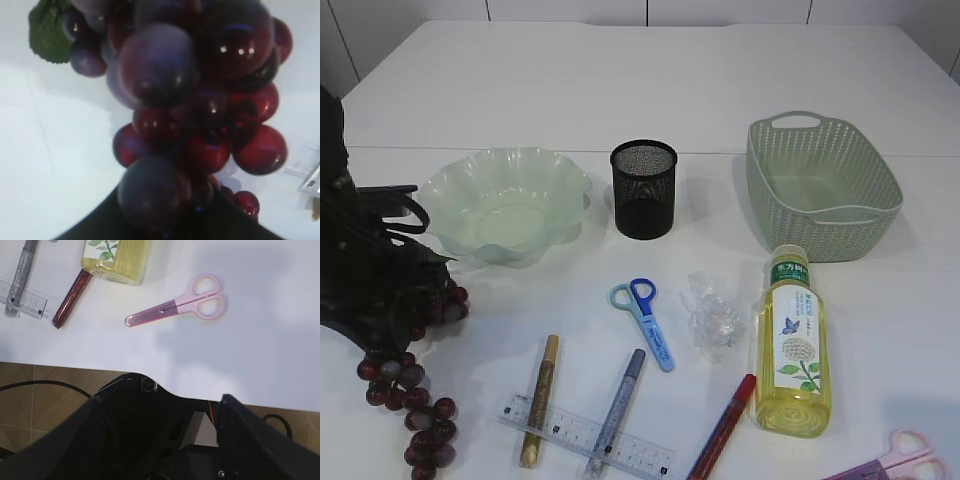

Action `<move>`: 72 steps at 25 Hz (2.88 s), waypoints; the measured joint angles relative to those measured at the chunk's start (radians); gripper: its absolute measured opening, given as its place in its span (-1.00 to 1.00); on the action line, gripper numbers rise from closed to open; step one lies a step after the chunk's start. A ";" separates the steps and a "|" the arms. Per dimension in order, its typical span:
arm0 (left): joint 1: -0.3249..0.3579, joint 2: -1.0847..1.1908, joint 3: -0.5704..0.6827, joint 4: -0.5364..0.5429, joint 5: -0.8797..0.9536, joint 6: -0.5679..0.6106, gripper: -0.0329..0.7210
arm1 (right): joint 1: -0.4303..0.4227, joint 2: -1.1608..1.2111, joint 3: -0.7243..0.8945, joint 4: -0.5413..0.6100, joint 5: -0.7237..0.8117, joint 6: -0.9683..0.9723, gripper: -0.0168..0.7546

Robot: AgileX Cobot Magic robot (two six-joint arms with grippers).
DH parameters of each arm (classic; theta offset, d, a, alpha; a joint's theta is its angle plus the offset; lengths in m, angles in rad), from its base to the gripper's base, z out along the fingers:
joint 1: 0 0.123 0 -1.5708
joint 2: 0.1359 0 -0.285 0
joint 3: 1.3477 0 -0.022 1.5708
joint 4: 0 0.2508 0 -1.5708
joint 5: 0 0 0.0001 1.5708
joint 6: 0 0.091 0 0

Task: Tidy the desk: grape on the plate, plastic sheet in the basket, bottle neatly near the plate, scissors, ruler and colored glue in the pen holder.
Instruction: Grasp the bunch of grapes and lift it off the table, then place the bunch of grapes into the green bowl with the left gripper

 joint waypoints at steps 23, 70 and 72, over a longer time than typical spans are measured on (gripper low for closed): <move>0.000 -0.242 0.004 0.002 0.058 0.002 -0.53 | 0.000 0.000 0.000 -0.008 0.000 0.000 0.46; 0.000 -0.139 -0.161 0.160 -0.616 0.005 -0.49 | 0.000 0.000 0.000 -0.011 -0.004 0.000 0.46; 0.000 -0.100 -0.184 0.161 -0.621 0.005 -0.49 | 0.000 0.000 0.000 -0.011 -0.004 0.000 0.46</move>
